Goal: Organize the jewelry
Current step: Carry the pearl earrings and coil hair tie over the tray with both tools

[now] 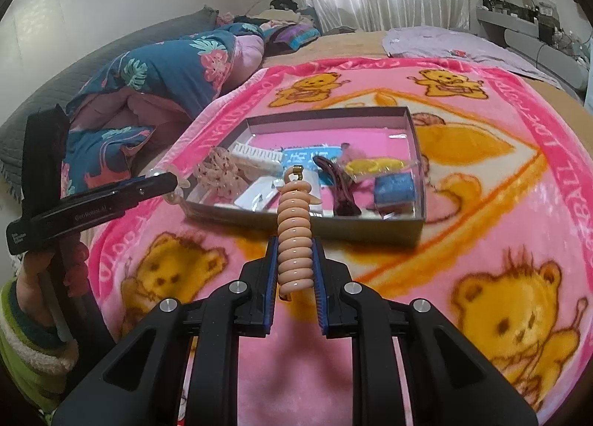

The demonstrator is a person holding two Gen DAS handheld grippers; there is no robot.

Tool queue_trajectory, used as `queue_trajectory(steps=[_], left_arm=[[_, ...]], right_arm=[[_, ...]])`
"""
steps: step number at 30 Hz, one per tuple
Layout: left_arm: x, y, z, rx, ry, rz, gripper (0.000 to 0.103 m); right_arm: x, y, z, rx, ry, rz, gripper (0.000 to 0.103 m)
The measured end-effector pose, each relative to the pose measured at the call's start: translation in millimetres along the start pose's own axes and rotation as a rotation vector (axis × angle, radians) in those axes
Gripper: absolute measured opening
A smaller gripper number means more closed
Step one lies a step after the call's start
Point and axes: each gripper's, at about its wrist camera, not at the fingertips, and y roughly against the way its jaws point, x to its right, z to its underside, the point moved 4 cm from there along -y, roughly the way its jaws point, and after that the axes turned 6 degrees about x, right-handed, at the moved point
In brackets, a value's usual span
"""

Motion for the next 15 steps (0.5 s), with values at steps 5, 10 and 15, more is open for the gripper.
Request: queue_trajectory(steps=[5,10,15], left_arm=[[-5.7,-4.6,-12.9,0.014,0.004,-0.013,0.03],[-8.6,-14.2,-22.5,0.013,0.005,-0.023,0.031],[-9.8,-25.2,-30.3,0.005,-0.004,-0.035,0.03]], right_arm=[[-2.7,-8.8,-13.9,0.012,0.015,0.005,0.016],[-1.9,-17.9,-28.3,0.029,0.014,0.011,0.016],[2.0,-24.9,-43.9,0.052,0.018,0.026,0.016]])
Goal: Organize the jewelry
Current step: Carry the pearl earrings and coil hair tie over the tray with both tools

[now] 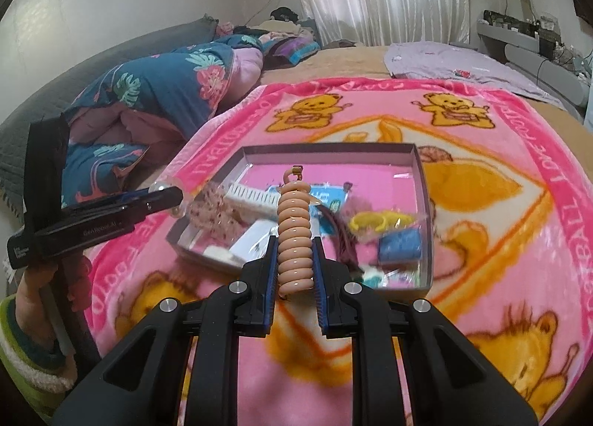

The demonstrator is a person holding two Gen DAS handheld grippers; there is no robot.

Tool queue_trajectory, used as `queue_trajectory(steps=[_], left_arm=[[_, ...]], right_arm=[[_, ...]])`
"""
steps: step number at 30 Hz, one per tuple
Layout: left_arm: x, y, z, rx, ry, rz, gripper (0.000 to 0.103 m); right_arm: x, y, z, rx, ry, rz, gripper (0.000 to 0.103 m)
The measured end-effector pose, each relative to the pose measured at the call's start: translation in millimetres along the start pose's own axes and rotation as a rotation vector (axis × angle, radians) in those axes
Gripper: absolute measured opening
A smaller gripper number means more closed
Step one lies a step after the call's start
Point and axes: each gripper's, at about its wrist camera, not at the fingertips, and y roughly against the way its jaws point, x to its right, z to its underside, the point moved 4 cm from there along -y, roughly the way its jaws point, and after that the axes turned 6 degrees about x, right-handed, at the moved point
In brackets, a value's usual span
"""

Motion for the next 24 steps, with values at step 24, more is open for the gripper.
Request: queue_trajectory(steps=[24], left_arm=[[12.7,-47.2,12.6,-0.065,-0.03,0.055,0.031]], right_arm=[[21.0,-43.6,-37.4,0.012,0.011,0.056,0.016]])
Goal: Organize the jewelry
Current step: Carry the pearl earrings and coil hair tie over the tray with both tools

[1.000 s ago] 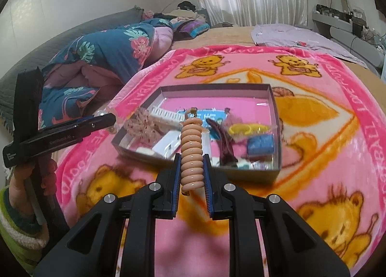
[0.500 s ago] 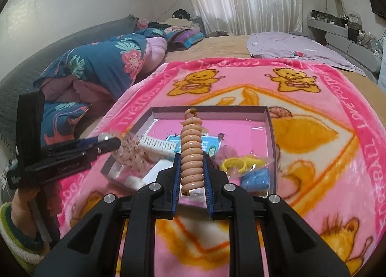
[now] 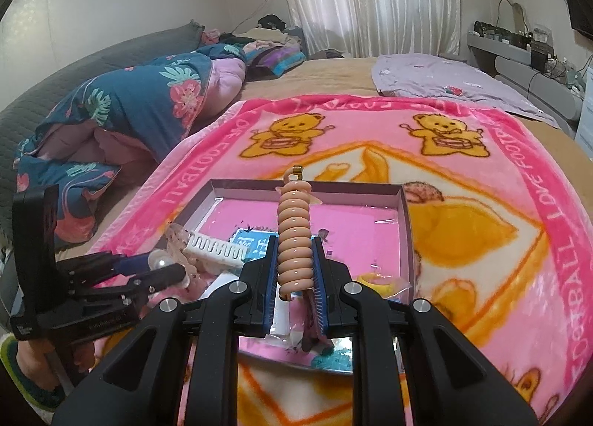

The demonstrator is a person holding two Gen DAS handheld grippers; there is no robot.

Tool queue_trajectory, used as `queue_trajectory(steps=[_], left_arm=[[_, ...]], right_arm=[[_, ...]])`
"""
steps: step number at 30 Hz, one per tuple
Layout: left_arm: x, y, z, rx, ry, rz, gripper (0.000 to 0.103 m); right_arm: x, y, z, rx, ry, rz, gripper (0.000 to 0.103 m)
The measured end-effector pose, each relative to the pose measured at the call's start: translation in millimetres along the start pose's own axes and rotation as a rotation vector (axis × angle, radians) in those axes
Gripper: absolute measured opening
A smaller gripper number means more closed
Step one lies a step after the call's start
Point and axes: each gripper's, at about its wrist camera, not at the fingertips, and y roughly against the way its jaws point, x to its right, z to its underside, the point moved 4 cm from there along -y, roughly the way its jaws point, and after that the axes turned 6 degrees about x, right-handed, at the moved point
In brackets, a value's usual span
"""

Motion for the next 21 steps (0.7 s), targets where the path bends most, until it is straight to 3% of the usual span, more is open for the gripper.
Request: queue_trajectory(steps=[21], left_arm=[[-31.8,-16.4,3.8,-0.019,0.048,-0.071,0.031]], right_arm=[[-24.6,-41.3,38.5,-0.117,0.071,-0.021,0.016]])
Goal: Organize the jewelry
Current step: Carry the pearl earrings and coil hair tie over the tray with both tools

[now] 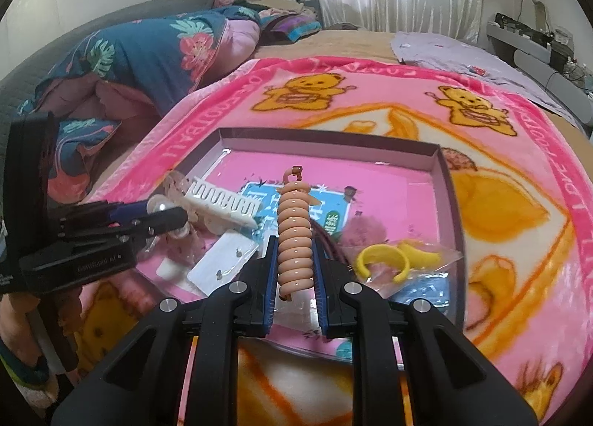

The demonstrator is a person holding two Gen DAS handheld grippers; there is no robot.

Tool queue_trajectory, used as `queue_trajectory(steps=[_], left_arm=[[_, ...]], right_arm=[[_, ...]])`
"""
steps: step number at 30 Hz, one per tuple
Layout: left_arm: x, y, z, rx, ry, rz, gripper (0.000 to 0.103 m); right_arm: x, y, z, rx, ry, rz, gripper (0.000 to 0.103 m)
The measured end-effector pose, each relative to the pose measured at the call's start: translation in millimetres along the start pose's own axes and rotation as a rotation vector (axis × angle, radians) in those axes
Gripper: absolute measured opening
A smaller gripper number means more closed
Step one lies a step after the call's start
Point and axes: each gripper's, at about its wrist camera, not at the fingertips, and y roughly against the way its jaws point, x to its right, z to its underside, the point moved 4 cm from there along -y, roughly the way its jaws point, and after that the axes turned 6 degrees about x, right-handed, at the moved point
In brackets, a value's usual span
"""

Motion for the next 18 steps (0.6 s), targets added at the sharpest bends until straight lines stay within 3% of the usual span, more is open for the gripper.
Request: queue_trajectory(steps=[12,18], left_arm=[[-5.1,1.9,-0.3,-0.003,0.015,-0.009,0.031],[-4.8,2.0,-0.3,-0.003,0.014,-0.009,0.031]], right_arm=[[-16.1,-11.8,18.0,-0.054,0.027,-0.022,0.017],[-13.5,-2.7,21.7,-0.044,0.006,-0.028,0.023]])
